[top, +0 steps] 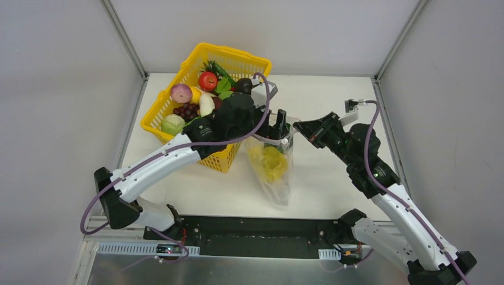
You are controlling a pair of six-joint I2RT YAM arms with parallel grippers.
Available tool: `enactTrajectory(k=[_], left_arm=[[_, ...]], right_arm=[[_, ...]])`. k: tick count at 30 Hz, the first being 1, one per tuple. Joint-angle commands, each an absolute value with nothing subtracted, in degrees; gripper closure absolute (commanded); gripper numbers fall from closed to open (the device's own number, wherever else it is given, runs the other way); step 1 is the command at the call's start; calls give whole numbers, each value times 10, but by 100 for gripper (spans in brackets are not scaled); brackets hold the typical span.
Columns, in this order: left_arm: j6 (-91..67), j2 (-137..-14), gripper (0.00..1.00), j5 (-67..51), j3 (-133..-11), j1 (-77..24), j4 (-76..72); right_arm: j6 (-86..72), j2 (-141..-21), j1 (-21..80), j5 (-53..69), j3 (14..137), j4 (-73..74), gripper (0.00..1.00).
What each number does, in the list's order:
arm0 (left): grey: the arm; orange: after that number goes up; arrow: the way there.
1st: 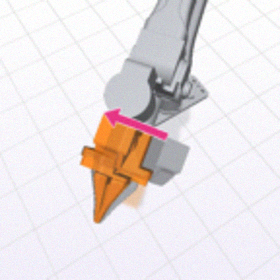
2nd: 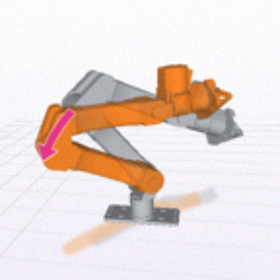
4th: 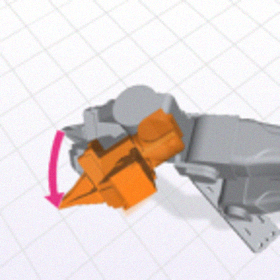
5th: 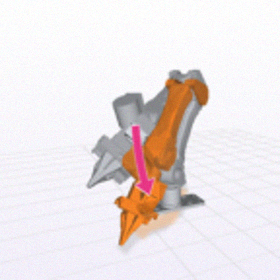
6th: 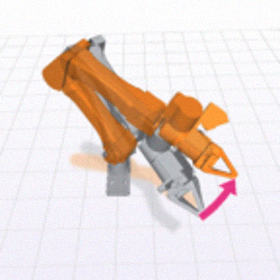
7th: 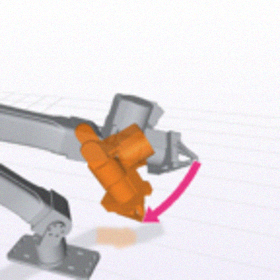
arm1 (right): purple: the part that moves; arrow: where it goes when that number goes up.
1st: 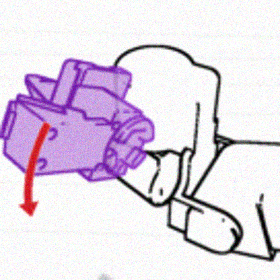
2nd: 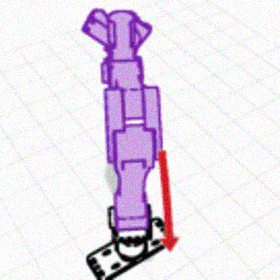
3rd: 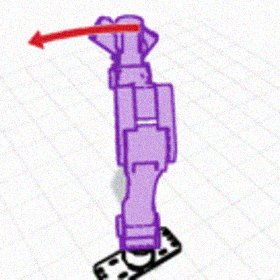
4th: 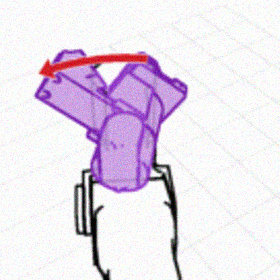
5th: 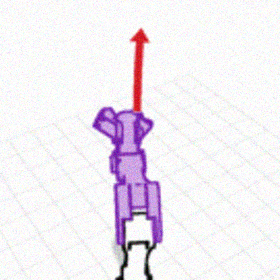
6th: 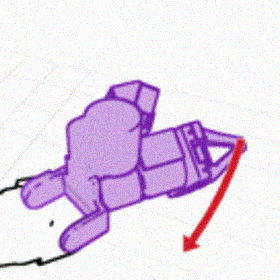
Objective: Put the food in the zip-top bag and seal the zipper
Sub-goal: Place the fake vegetable in the zipper food storage bag.
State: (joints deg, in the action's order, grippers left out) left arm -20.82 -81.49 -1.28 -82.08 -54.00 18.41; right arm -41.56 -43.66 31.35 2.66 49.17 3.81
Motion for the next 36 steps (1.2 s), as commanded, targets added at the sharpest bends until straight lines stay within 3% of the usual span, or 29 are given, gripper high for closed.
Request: enactTrajectory(k=[1, 5, 10, 14, 17, 18, 25, 28, 33, 36], left_arm=[[-189, -764, 1, -105, -844, -527, 175], [-177, -813, 5, -119, -921, -527, 262], [-164, -786, 1, -68, -886, -523, 253], [-160, -823, 7, -81, -939, -516, 302], [-154, -863, 30, -36, -984, -515, 343], [-155, -874, 31, -27, -993, -516, 348], [-157, -876, 6, -24, -1013, -518, 326], [-160, -849, 1, -16, -1000, -517, 307], [-173, -764, 1, -66, -919, -515, 207], [-169, -731, 1, -63, -917, -513, 225]], right_arm=[[-383, -453, 289, -46, 480, 67, 100], [-394, -455, 283, -14, 457, 64, 100], [-392, -444, 277, -5, 434, 50, 100], [-369, -425, 275, 41, 430, 5, 100], [-357, -409, 275, 66, 437, -29, 100], [-352, -408, 275, 74, 445, -28, 100], [-312, -444, 275, 76, 513, 69, 100], [-309, -449, 275, 65, 514, 85, 100], [-308, -455, 275, 86, 521, 87, 100], [-308, -450, 275, 103, 524, 78, 100]])
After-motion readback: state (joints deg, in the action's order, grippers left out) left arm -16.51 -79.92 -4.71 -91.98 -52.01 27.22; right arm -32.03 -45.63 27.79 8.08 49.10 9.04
